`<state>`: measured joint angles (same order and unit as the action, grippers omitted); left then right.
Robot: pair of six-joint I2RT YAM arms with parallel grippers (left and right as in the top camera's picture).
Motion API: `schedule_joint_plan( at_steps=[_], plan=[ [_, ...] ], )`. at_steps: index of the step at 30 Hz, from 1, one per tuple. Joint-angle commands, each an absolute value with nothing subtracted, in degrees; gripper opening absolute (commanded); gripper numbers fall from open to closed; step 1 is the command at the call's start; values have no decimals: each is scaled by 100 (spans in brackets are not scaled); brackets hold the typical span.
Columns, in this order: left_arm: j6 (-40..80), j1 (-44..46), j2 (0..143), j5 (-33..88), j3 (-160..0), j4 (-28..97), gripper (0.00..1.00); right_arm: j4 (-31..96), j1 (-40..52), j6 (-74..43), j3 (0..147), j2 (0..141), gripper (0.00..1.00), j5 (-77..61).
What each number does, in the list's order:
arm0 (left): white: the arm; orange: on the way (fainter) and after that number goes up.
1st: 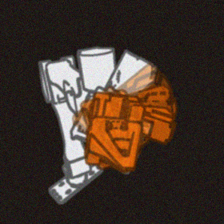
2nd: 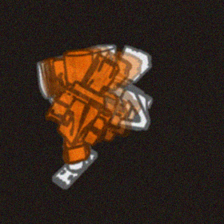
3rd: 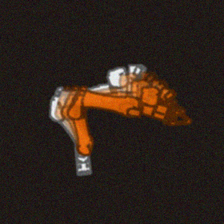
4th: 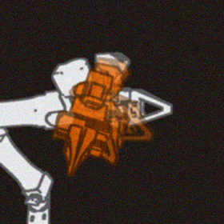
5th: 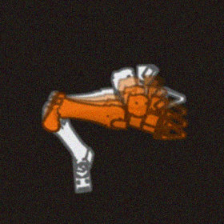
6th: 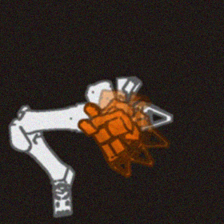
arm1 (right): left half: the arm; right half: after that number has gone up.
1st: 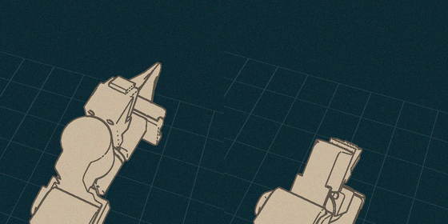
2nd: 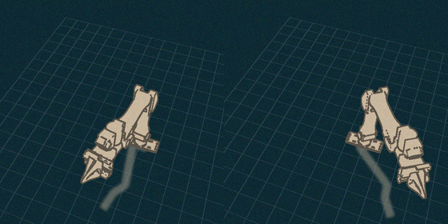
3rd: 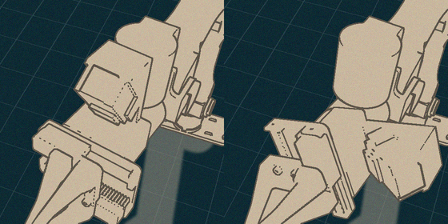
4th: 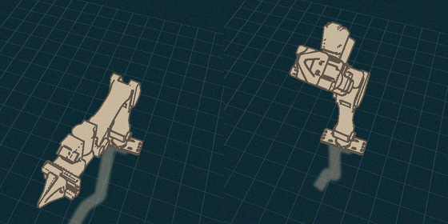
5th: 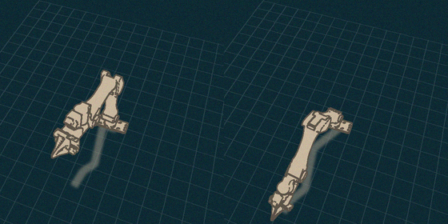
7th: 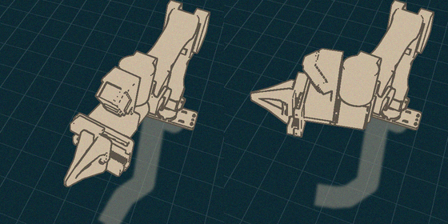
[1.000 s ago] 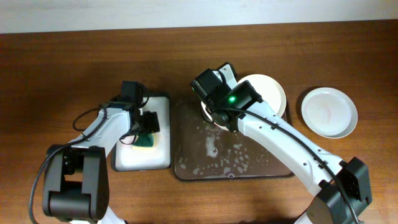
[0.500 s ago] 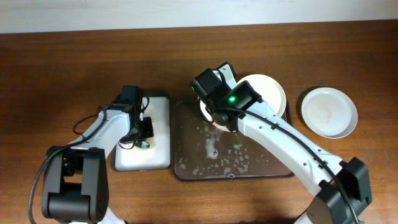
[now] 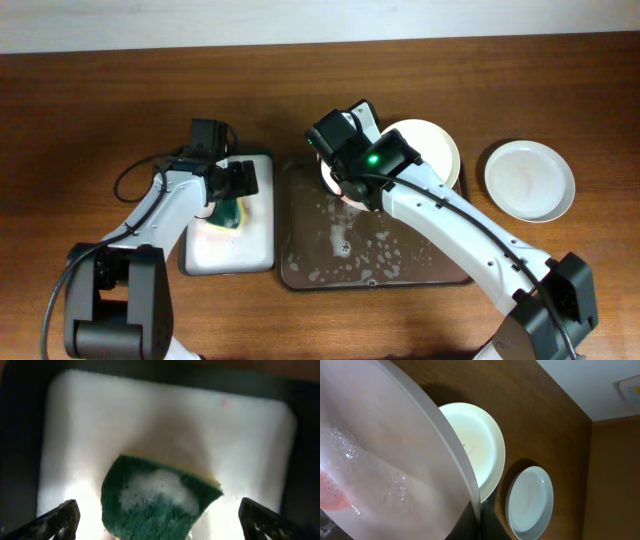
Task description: Clean dirty plates on tray and stack at the side
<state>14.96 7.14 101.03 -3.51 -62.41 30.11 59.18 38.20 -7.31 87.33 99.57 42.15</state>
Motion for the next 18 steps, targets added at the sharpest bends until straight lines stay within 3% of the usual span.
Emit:
schedule_joint_plan(
  at_steps=[1,6,8,10,12,13,18],
  plan=[
    [1531,685,10219,-432,-6141,2790,100,5896,3817,-803,8831,9782,4,4246],
    [1531,685,10558,-432,-6141,2545,96,5900,3817,-803,8831,9780,4,4244],
    [1531,685,10650,-429,-6141,2506,88,5918,3817,-803,8831,9780,4,4246],
    [1531,685,10678,-432,-6141,2508,67,5918,3817,-803,8831,9780,4,4246],
    [1531,685,10674,-432,-6143,2475,16,5920,3817,-803,8831,9780,4,4244],
    [1531,685,10674,-434,-6145,2436,0,5918,3817,-803,8831,9780,4,4246],
    [1461,652,10562,-432,-6440,2512,0,5927,3817,-803,8831,9780,4,4246]
  ],
)
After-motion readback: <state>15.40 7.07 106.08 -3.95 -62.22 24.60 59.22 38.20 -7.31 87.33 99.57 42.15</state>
